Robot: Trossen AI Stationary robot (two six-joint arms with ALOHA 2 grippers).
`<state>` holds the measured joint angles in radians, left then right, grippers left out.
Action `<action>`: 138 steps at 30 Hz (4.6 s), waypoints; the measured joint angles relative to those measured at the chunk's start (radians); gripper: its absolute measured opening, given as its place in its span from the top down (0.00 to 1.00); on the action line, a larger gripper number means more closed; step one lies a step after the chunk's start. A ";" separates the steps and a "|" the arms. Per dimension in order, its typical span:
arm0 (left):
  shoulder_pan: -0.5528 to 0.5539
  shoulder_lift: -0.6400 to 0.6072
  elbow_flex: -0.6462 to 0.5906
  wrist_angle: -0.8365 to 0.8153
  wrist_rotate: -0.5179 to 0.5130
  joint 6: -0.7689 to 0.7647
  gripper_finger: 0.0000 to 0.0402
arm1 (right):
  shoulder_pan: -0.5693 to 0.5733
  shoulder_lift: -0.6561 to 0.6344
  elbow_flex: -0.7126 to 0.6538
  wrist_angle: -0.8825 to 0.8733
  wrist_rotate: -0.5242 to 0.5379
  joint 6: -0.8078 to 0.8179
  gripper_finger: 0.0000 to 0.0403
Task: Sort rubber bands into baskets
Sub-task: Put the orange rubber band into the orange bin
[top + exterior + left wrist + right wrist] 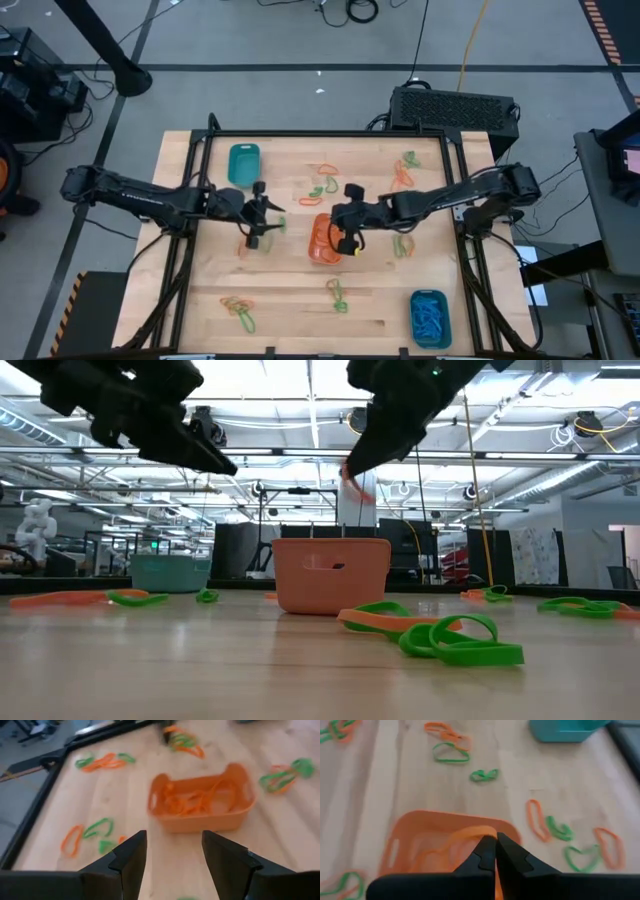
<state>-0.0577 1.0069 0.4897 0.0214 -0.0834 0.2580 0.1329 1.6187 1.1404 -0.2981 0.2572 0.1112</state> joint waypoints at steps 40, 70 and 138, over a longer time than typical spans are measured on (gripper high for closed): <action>0.221 -0.210 -0.157 0.102 0.163 -0.094 0.51 | -0.002 0.213 0.176 -0.236 -0.082 0.085 0.78; 0.159 -0.145 -0.071 -0.418 0.171 -0.494 0.51 | -0.005 0.212 0.304 -0.230 -0.075 0.004 0.69; -0.002 0.188 -0.070 0.506 0.045 -0.301 1.00 | -0.029 0.239 0.303 0.049 -0.079 0.123 0.31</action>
<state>-0.0601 1.1946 0.4194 0.5273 -0.0381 -0.0434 0.1036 1.8577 1.4437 -0.2489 0.1783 0.2344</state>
